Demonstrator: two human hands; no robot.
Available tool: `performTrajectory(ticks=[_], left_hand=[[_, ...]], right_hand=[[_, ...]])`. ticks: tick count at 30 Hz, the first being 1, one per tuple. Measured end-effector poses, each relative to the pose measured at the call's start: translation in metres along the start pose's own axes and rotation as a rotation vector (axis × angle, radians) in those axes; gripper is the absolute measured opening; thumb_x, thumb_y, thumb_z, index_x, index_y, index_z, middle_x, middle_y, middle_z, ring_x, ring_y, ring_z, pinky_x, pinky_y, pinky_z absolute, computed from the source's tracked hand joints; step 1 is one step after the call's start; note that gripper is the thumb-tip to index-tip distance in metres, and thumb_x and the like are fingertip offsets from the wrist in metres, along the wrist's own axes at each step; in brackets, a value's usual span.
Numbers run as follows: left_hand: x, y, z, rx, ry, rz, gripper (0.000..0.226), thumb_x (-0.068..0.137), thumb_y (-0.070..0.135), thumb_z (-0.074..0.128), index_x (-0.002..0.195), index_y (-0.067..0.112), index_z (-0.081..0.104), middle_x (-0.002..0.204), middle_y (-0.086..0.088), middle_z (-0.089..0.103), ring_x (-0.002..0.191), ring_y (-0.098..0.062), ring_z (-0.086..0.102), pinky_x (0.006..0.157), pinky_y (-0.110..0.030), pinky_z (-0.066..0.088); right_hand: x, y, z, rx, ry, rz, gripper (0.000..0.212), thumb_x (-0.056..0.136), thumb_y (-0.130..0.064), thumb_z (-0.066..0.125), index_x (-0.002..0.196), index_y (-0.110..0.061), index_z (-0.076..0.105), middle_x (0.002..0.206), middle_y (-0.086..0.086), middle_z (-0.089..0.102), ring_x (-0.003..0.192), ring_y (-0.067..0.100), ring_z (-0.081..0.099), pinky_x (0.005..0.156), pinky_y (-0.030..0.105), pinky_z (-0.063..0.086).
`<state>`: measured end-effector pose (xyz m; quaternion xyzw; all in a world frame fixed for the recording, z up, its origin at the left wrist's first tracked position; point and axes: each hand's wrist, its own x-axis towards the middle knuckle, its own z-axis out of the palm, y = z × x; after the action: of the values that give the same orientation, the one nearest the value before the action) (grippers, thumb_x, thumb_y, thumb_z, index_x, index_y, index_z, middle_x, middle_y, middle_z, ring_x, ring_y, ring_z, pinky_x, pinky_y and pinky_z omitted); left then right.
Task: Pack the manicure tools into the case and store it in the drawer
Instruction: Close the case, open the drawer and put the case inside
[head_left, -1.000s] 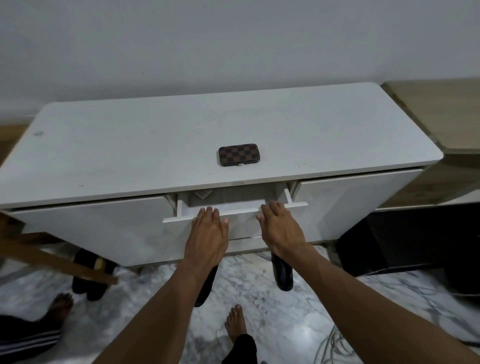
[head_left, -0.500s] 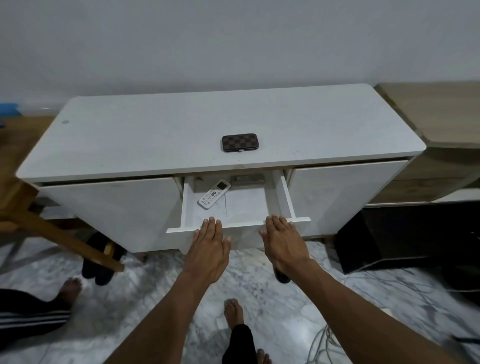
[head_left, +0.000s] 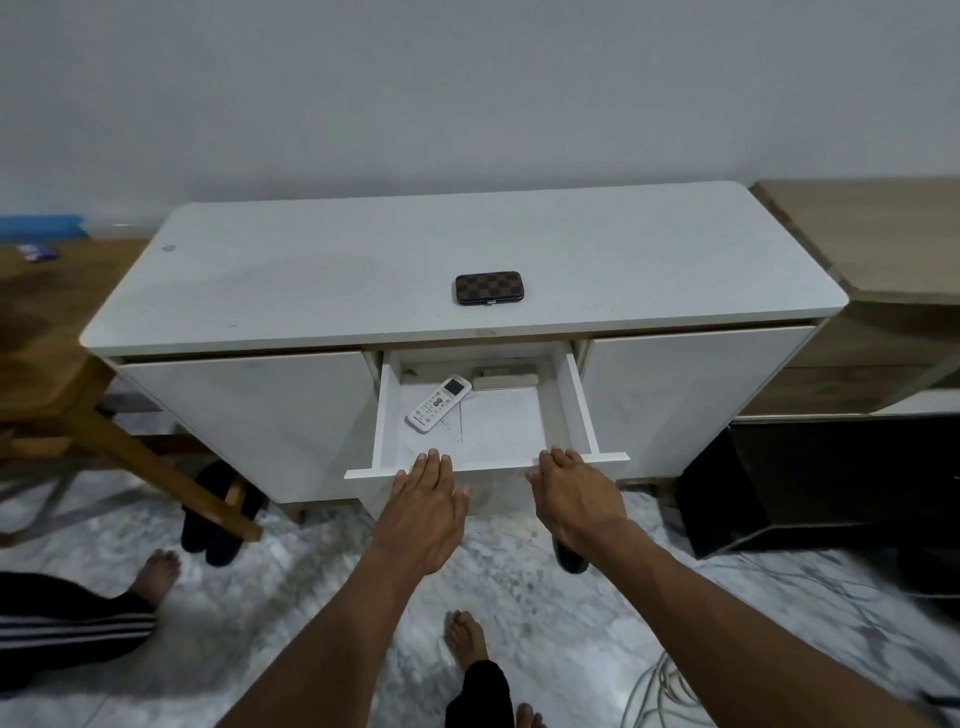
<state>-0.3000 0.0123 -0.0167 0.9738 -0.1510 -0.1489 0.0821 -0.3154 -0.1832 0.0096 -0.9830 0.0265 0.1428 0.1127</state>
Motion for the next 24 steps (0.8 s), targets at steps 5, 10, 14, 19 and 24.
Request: performTrajectory(ticks=[5, 10, 14, 19, 24], left_hand=[[0.018, -0.001, -0.031, -0.092, 0.091, -0.020, 0.059, 0.103, 0.041, 0.018, 0.152, 0.009, 0.012, 0.161, -0.010, 0.008, 0.148, -0.021, 0.005, 0.118, -0.041, 0.005], [0.069, -0.011, -0.076, -0.120, 0.231, -0.040, 0.057, 0.103, 0.040, 0.022, 0.151, 0.008, 0.018, 0.160, -0.009, 0.015, 0.147, -0.023, 0.010, 0.117, -0.042, 0.009], [0.116, -0.023, -0.101, -0.121, 0.248, -0.024, 0.057, 0.103, 0.038, 0.022, 0.151, 0.007, 0.018, 0.160, -0.012, 0.012, 0.147, -0.023, 0.008, 0.117, -0.039, 0.005], [0.174, -0.035, -0.112, -0.130, 0.235, -0.017, 0.056, 0.103, 0.036, 0.021, 0.151, 0.008, 0.017, 0.160, -0.012, 0.010, 0.148, -0.023, 0.006, 0.118, -0.039, 0.003], [0.213, -0.049, -0.105, -0.054, 0.208, 0.032, 0.056, 0.103, 0.036, 0.016, 0.152, 0.008, 0.012, 0.161, -0.011, 0.005, 0.148, -0.023, 0.002, 0.118, -0.041, 0.003]], right_hand=[[0.019, -0.006, -0.033, 0.059, 0.090, 0.023, 0.035, 0.100, -0.036, 0.035, 0.102, -0.011, 0.058, 0.106, 0.009, 0.066, 0.095, 0.030, 0.062, 0.080, 0.041, 0.051], [0.066, -0.018, -0.079, 0.064, 0.206, -0.008, 0.037, 0.098, -0.036, 0.041, 0.120, -0.012, 0.058, 0.124, 0.010, 0.063, 0.109, 0.034, 0.060, 0.085, 0.041, 0.050], [0.120, -0.029, -0.109, 0.080, 0.215, -0.028, 0.032, 0.094, -0.026, 0.043, 0.117, -0.009, 0.057, 0.124, 0.011, 0.062, 0.110, 0.035, 0.056, 0.086, 0.041, 0.049], [0.187, -0.043, -0.129, 0.039, 0.178, -0.059, 0.037, 0.092, -0.025, 0.048, 0.126, -0.009, 0.052, 0.133, 0.014, 0.055, 0.116, 0.035, 0.051, 0.094, 0.043, 0.049], [0.235, -0.049, -0.130, 0.033, 0.117, -0.040, 0.041, 0.087, -0.021, 0.051, 0.126, -0.011, 0.050, 0.133, 0.010, 0.053, 0.119, 0.033, 0.048, 0.096, 0.047, 0.048]])
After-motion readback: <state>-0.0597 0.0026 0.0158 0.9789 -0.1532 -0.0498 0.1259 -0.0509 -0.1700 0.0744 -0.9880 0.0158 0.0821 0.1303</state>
